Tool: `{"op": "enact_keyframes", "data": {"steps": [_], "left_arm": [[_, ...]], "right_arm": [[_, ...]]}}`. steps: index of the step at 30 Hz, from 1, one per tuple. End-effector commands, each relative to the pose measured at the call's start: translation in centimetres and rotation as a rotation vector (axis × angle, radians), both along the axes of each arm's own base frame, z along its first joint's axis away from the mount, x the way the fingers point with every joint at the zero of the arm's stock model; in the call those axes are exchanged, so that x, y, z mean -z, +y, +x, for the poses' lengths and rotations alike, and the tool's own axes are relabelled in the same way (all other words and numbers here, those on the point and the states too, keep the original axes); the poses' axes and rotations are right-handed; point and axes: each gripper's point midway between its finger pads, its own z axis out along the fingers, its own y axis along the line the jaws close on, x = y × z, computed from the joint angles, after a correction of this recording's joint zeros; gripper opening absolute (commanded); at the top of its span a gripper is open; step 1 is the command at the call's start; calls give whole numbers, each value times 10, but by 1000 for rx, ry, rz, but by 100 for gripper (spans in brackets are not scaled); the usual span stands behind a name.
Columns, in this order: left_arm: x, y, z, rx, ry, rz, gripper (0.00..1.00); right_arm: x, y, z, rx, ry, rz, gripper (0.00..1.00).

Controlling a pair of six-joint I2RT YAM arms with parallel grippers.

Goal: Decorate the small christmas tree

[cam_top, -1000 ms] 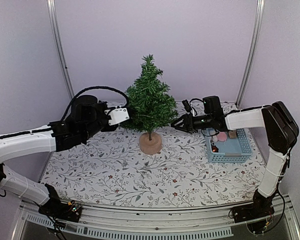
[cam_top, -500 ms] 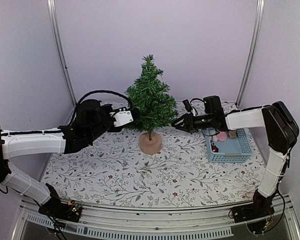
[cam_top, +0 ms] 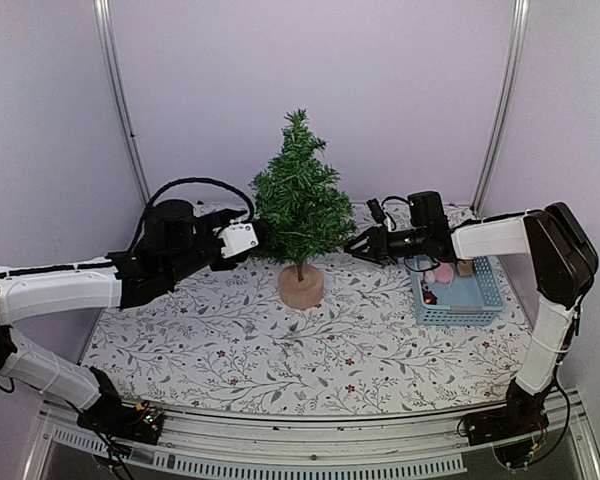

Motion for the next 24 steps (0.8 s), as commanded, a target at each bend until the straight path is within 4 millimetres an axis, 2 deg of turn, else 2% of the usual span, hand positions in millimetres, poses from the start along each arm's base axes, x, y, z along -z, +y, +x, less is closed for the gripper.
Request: {"op": "enact_keyframes", "data": {"steps": [1, 3, 5, 8, 10, 14, 18, 24], "left_arm": [[-14, -2, -18, 73, 90, -69, 66], [-14, -2, -26, 91, 128, -79, 72], [-13, 0, -33, 105, 161, -92, 72], [-15, 3, -42, 115, 201, -129, 71], [-9, 8, -49, 105, 249, -145, 69], [-16, 22, -52, 50, 296, -292, 66], [-22, 43, -36, -43, 386, -542, 65], [-12, 71, 2, -201, 543, -850, 64]], "right_arm": [[-7, 1, 5, -6, -21, 12, 52], [-7, 1, 5, -8, -23, 13, 52], [-8, 1, 5, -10, -24, 15, 52], [-10, 1, 4, -17, -29, 18, 52], [-11, 2, 2, -22, -30, 20, 52], [-13, 0, 0, -22, -32, 13, 52], [-16, -4, -7, -15, -32, 12, 52], [-22, -14, -23, 3, -23, 6, 52]]}}
